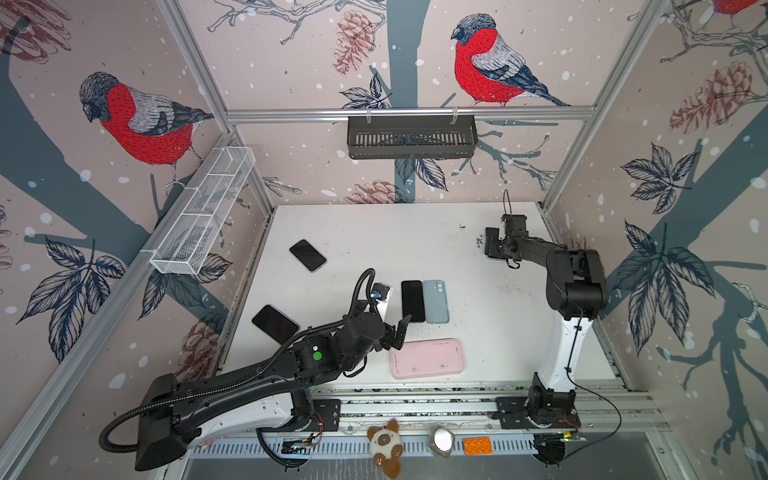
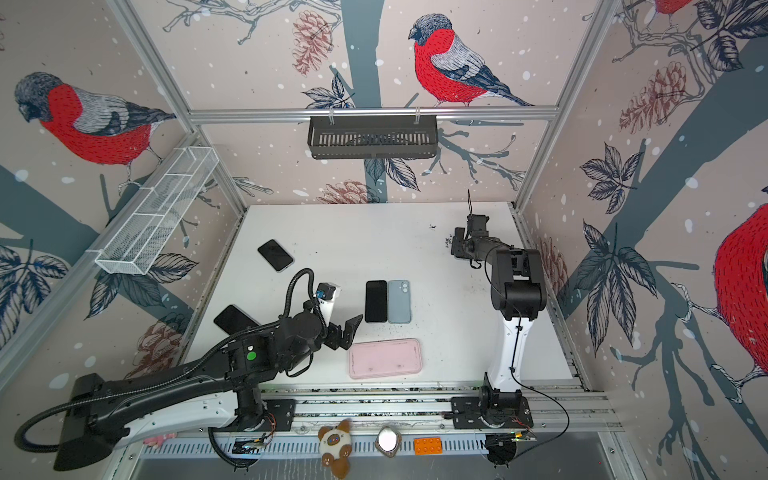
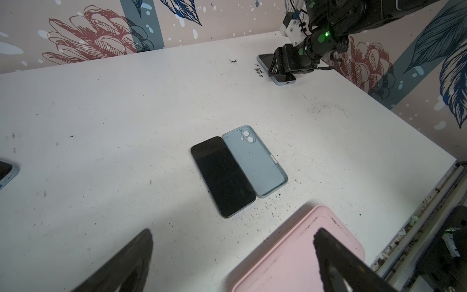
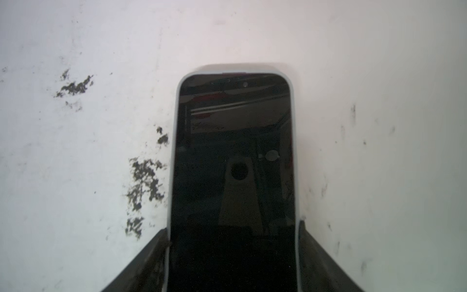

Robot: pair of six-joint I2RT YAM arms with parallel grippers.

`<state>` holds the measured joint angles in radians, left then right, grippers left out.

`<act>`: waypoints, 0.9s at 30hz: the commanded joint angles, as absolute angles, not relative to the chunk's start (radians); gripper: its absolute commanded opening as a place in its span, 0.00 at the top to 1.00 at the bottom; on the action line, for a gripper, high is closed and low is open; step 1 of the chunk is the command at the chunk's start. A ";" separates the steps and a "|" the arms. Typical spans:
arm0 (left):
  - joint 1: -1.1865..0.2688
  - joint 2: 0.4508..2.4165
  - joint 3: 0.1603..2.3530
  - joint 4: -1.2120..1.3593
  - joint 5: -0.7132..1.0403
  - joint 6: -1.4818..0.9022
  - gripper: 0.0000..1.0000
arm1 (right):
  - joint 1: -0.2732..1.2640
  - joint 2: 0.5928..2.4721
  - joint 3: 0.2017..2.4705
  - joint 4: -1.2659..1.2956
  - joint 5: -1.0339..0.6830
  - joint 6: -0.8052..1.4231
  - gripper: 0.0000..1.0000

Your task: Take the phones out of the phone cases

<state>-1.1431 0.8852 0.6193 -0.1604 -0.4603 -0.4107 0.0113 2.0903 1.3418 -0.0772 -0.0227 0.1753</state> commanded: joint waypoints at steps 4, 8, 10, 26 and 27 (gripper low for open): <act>-1.141 0.902 0.624 -0.062 -0.424 -0.452 0.02 | 0.012 2.041 1.287 -0.116 -0.067 0.232 0.49; -1.141 0.924 0.629 -0.036 -0.414 -0.468 0.02 | 0.030 2.009 1.257 -0.108 -0.056 0.216 0.51; -1.141 0.935 0.633 -0.020 -0.411 -0.475 0.02 | 0.033 1.994 1.247 -0.116 -0.042 0.227 0.52; -1.126 1.115 0.679 0.190 -0.371 -0.570 0.02 | 0.171 1.808 1.078 -0.044 -0.101 0.263 0.59; -1.126 1.124 0.680 0.198 -0.371 -0.574 0.02 | 0.184 1.798 1.069 -0.043 -0.103 0.262 0.59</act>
<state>-1.1282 1.1046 0.6655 0.1101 -0.3855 -0.5400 0.1635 1.8210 1.0809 -0.0921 -0.0959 0.2615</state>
